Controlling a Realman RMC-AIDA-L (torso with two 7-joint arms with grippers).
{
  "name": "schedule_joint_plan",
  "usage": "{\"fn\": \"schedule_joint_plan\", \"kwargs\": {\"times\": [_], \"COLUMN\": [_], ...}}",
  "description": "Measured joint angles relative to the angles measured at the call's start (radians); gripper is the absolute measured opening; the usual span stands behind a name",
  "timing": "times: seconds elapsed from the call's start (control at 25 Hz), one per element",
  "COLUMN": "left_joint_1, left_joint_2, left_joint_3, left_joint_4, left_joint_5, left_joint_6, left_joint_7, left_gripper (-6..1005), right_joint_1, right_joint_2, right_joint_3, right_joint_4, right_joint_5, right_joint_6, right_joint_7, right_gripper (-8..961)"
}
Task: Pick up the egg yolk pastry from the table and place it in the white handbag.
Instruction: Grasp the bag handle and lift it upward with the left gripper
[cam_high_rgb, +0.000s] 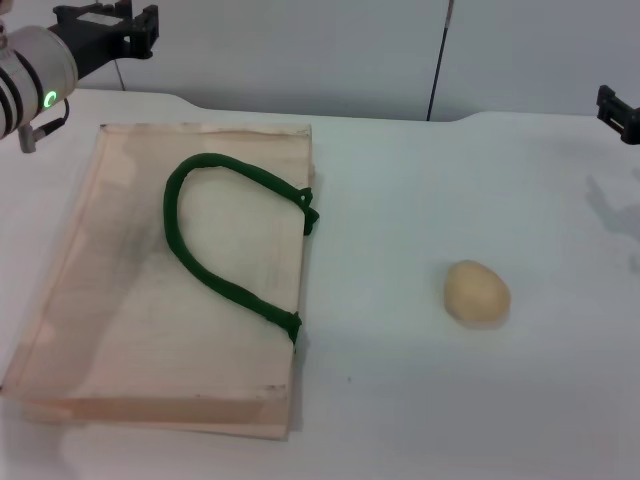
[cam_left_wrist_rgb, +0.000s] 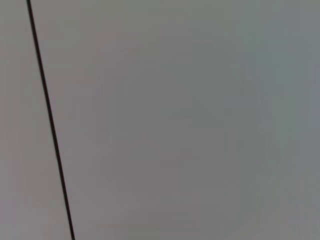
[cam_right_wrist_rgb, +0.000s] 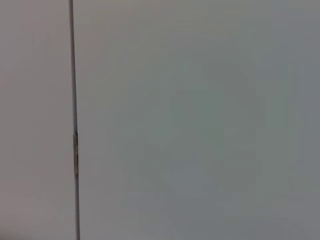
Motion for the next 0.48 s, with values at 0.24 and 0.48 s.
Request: {"fn": "schedule_joint_plan", "kwargs": {"times": [0.24, 0.48], "left_joint_1": [-0.001, -0.003], "left_joint_2": [0.0, 0.0], "left_joint_3": [-0.027, -0.03], "left_joint_4": [0.0, 0.0], "left_joint_5": [0.0, 0.0], "left_joint_6": [-0.024, -0.025], "left_joint_7": [0.0, 0.001], "left_gripper": [300, 301], "right_joint_1": [0.0, 0.0], "right_joint_2": [0.001, 0.002], "right_joint_3": [0.0, 0.001], "right_joint_4": [0.001, 0.0], "right_joint_5": [0.0, 0.0], "right_joint_6": [0.0, 0.0], "right_joint_7": [0.0, 0.0], "right_gripper": [700, 699]}}
